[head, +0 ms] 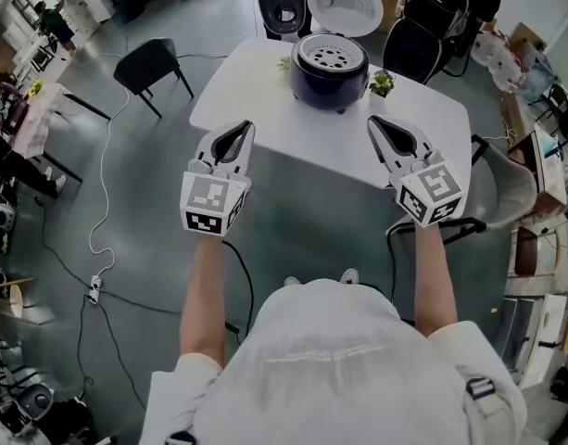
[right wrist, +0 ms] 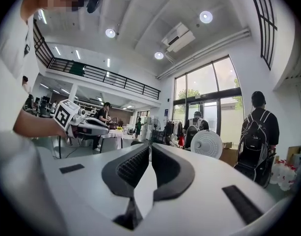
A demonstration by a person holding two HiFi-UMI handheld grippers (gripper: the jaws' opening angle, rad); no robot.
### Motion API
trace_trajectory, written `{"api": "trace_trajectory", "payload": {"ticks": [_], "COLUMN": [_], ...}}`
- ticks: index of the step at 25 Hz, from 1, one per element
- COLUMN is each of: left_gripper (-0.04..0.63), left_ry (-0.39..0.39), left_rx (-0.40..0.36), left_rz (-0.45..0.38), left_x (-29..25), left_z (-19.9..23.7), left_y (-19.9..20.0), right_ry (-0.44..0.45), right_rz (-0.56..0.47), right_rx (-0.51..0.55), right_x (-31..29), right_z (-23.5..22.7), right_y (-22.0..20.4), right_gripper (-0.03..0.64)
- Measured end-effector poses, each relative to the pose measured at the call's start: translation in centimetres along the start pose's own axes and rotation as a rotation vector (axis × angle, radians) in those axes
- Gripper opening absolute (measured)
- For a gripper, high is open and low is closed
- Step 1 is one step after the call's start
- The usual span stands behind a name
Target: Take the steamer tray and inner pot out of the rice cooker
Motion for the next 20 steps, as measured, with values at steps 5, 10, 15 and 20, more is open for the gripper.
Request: {"api": "trace_trajectory", "payload": {"ticks": [5,10,15,20], "left_gripper": [0.175,0.175,0.169,0.166], "left_ry": [-0.009,-0.017,-0.027,-0.038], "left_rx": [0.018,0.040,0.062,0.095], "left_rz": [-0.026,-0.020,-0.019,-0.011], "left_x": [-0.4,-0.4,-0.4,-1.1], "left_z": [1.7,3.1,4.1,4.9], "left_y": [-1.2,-2.4,-2.8,-4.1], "right_ry": [-0.027,-0.020,-0.034,-0.025], "right_rz": [0.026,0.046,0.048,0.087], "right_rx": [-0.046,-0.057,-0.064,-0.039], "right_x": [-1.5,-3.0,-3.7,-4.6], "right_z": [-0.3,0.4,0.7,0.9], "right_y": [-1.3,-2.4,-2.3,-3.0], "right_gripper": [0.186,0.215,0.215,0.221]}}
Point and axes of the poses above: the fingertips, and each gripper's own axes: x backward along the fingers, z to its left, y out of its top, the point moved 5 cm from there along x, backward along the fingers, and after that the axes turned 10 degrees about -z, right-handed, at the moved point
